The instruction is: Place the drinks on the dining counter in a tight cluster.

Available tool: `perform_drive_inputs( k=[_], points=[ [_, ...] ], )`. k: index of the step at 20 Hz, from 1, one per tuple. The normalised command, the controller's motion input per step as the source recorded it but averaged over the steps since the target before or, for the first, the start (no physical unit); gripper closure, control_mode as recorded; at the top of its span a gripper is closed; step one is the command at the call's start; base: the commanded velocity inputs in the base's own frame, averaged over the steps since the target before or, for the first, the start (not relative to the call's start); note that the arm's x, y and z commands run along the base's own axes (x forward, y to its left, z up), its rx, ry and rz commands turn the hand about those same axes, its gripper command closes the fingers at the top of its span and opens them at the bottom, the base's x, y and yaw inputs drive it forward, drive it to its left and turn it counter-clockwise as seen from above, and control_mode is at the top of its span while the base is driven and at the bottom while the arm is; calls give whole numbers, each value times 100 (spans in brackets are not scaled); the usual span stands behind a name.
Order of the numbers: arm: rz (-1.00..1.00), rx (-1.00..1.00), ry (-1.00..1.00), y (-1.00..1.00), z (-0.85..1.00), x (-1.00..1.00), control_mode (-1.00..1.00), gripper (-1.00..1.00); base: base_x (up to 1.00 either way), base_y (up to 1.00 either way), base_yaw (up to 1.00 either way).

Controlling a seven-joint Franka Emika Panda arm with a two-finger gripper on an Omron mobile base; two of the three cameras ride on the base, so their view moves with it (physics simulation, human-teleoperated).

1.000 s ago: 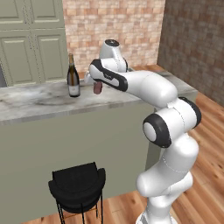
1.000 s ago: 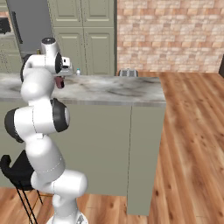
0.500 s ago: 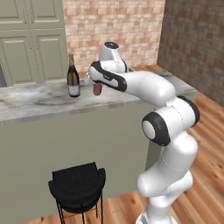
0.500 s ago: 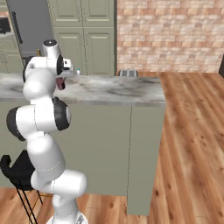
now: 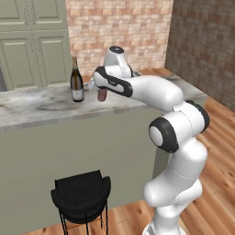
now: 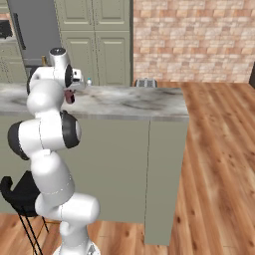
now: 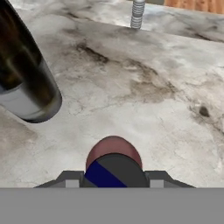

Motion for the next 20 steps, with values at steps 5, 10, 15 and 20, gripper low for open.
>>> perform_drive_inputs(
  k=[5, 10, 15, 20],
  points=[
    [0, 0, 0, 2, 0, 24, -100, 100, 0, 0, 0],
    [0, 0, 0, 10, 0, 44, -100, 100, 0, 0, 0],
    [0, 0, 0, 0, 0, 24, -100, 100, 0, 0, 0],
    [0, 0, 0, 0, -2, 17, -100, 100, 0, 0, 0]
  ],
)
